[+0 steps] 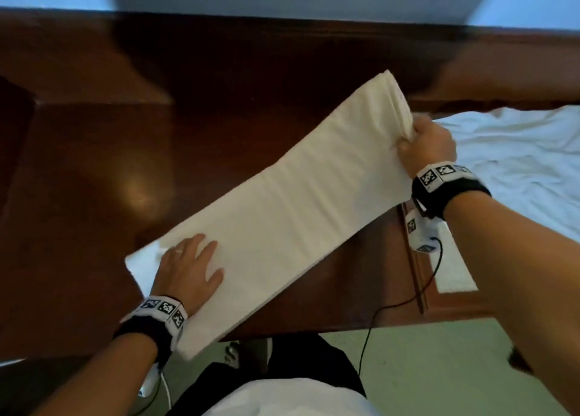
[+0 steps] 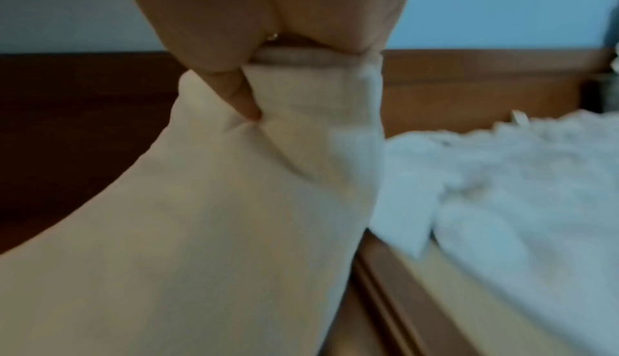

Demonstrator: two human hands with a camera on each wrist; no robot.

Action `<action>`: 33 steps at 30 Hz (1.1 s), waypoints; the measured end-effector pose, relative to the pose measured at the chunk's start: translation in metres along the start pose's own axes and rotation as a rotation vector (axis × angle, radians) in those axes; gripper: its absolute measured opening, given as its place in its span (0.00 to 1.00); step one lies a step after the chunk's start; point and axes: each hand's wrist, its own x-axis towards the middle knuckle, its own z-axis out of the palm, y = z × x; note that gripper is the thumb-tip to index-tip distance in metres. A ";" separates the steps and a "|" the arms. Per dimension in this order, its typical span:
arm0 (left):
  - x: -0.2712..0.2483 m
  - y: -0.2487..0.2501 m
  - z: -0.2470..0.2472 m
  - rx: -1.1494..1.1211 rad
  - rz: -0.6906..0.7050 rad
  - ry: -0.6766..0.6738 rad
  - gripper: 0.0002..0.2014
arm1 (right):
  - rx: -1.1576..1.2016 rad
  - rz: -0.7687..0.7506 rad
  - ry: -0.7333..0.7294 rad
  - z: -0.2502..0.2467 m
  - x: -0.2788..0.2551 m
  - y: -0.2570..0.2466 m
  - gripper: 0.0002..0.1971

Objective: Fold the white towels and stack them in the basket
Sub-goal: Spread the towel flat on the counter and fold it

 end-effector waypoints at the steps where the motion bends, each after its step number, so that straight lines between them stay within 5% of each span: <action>1: 0.001 0.004 -0.001 0.010 0.036 -0.004 0.33 | -0.024 -0.024 0.064 -0.012 0.010 -0.010 0.07; 8: 0.007 0.021 -0.007 0.062 0.345 0.074 0.25 | -0.061 -0.269 0.234 -0.027 -0.004 -0.049 0.10; 12: 0.015 0.007 -0.031 0.036 0.403 0.166 0.24 | -0.075 -0.536 0.218 0.009 -0.068 -0.064 0.10; 16: 0.016 -0.024 -0.061 -0.048 0.377 0.387 0.21 | -0.111 -0.680 0.122 0.066 -0.161 -0.072 0.21; 19: 0.019 -0.036 -0.069 -0.012 0.517 0.461 0.19 | -0.109 -0.652 -0.029 0.124 -0.229 -0.072 0.23; 24: 0.034 -0.032 -0.045 0.238 0.799 0.184 0.28 | -0.252 -0.439 -0.240 0.176 -0.303 -0.058 0.31; 29: 0.054 -0.015 -0.039 0.319 0.877 0.099 0.25 | -0.215 -0.307 -0.206 0.165 -0.301 -0.040 0.29; 33: 0.061 -0.014 -0.048 0.198 0.963 0.238 0.10 | -0.081 -0.210 0.016 0.144 -0.296 -0.047 0.19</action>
